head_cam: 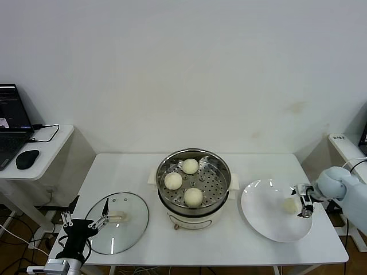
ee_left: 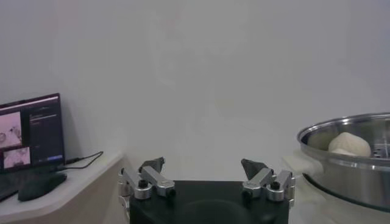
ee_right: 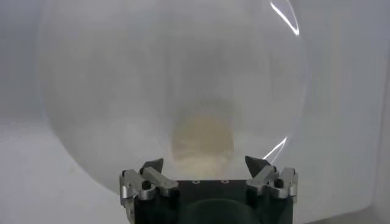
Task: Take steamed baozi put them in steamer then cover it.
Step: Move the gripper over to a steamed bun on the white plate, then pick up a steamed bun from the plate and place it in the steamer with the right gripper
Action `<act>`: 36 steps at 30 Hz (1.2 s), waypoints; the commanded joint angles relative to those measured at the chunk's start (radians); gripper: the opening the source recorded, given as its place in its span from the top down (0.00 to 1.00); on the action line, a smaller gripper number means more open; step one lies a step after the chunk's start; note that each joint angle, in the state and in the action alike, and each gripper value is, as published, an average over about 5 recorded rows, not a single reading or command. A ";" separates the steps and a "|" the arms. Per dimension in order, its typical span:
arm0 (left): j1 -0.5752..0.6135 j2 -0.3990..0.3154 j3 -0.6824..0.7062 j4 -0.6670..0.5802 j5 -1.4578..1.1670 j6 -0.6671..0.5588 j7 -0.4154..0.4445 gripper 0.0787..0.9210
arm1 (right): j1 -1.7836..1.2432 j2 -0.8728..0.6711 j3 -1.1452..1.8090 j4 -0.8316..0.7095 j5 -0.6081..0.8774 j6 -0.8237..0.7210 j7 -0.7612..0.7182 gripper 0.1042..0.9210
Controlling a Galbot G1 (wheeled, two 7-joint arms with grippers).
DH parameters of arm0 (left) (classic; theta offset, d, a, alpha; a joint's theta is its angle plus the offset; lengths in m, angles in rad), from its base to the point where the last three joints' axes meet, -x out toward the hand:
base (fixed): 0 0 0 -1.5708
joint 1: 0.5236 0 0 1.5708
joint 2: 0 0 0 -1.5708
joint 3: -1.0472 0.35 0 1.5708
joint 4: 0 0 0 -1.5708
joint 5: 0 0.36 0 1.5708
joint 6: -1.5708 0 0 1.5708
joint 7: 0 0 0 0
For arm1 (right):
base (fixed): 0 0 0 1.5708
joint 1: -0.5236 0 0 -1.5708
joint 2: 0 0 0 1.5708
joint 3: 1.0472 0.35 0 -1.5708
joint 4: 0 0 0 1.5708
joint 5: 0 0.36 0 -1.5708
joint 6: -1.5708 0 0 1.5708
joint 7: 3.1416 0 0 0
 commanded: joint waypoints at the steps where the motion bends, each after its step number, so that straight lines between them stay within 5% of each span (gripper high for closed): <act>1: 0.001 0.001 0.000 -0.002 0.000 0.000 0.001 0.12 | -0.015 0.029 0.014 -0.036 -0.018 -0.006 0.002 0.16; 27: 0.003 -0.010 0.002 -0.026 -0.001 -0.001 -0.002 0.12 | 0.009 -0.012 0.019 0.016 -0.004 -0.011 -0.037 0.44; 36: -0.002 0.000 0.004 -0.035 -0.001 0.003 -0.002 0.12 | 0.294 -0.127 -0.165 0.186 0.160 -0.058 -0.067 0.45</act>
